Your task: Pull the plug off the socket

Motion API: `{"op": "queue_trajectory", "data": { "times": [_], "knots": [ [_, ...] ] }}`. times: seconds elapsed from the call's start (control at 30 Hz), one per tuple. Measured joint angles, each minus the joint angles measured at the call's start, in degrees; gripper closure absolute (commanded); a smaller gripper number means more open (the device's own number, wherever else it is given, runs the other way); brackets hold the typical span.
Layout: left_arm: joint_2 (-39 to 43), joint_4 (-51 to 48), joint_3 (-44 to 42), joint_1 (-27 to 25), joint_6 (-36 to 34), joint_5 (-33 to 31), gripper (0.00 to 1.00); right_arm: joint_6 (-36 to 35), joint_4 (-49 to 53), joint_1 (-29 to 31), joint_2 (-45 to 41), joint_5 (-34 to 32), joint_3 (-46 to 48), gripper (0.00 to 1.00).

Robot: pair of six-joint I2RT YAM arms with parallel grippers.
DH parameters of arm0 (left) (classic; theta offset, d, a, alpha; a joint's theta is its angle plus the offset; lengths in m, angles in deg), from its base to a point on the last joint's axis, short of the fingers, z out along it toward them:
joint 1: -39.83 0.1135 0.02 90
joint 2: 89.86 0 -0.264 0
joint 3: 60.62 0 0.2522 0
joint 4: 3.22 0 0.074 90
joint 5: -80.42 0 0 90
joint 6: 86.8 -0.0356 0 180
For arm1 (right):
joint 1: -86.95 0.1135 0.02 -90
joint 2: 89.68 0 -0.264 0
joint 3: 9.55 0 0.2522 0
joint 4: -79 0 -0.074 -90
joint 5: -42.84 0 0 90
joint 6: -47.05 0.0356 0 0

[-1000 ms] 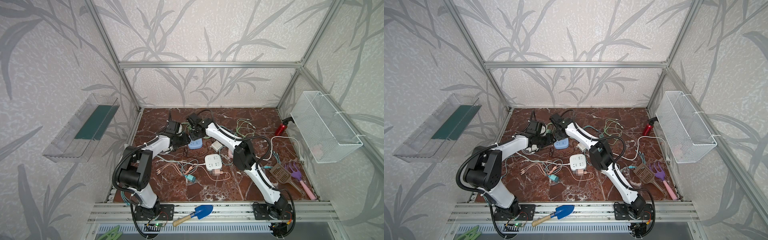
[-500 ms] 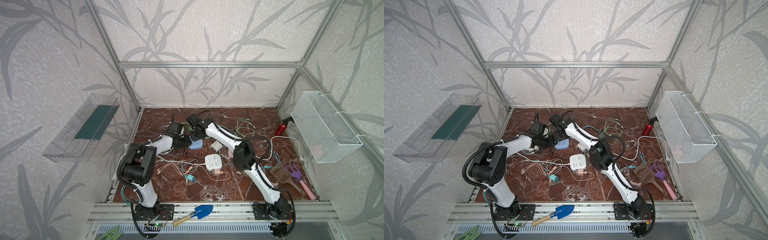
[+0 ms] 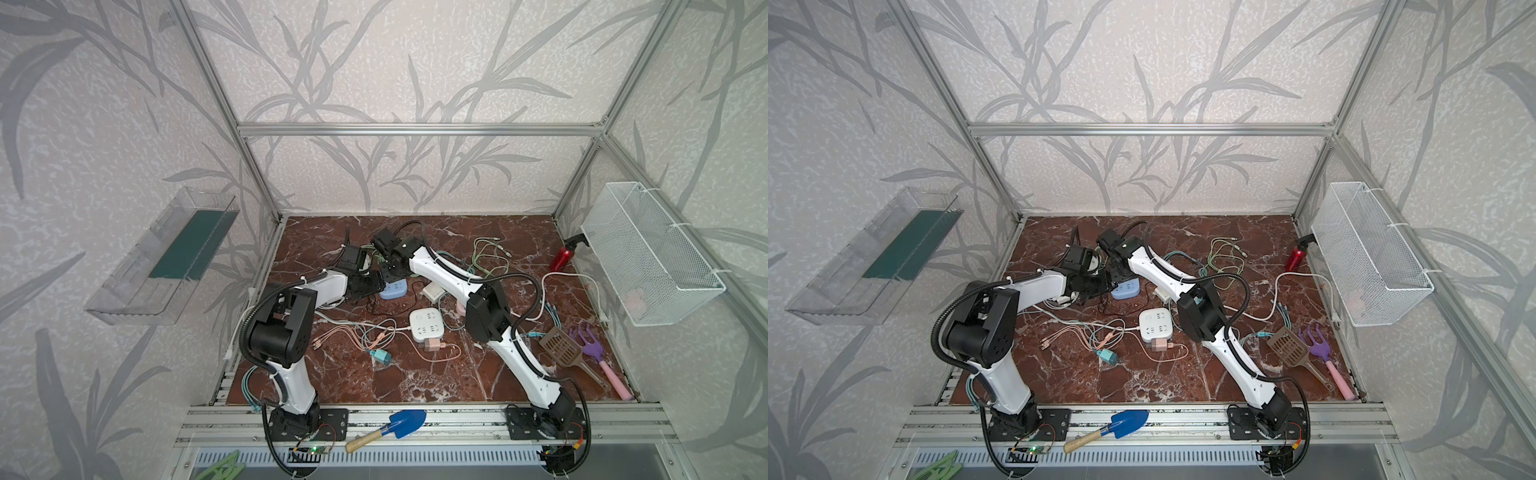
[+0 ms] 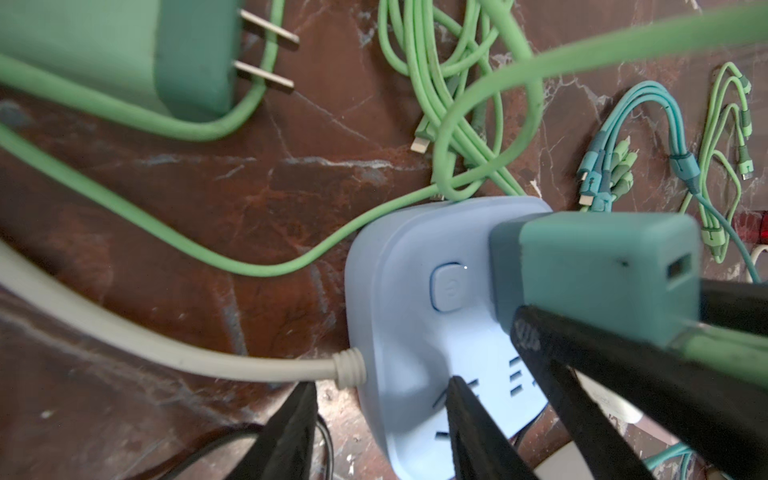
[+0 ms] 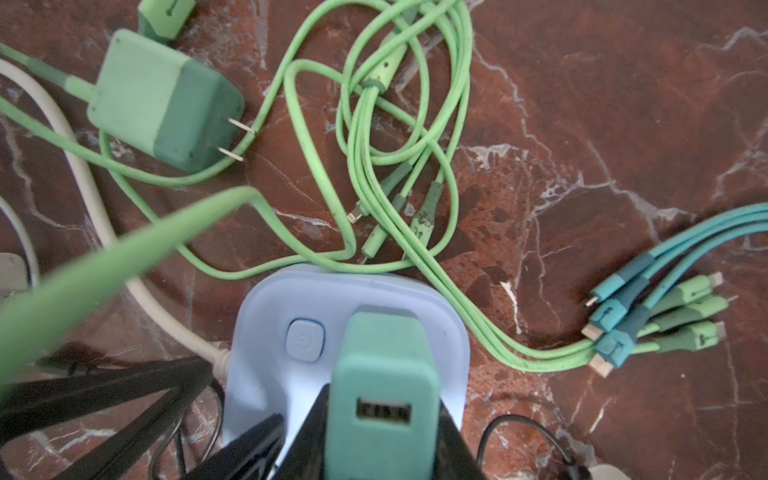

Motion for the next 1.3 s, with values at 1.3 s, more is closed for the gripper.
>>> {"op": "queue_trajectory", "data": {
  "times": [1.3],
  "knots": [
    [-2.8, -7.1, 6.2, -0.4, -1.4, -0.9, 0.58, 1.6, 0.8, -0.1, 0.3, 0.2, -1.0, 0.84]
  ]
}}
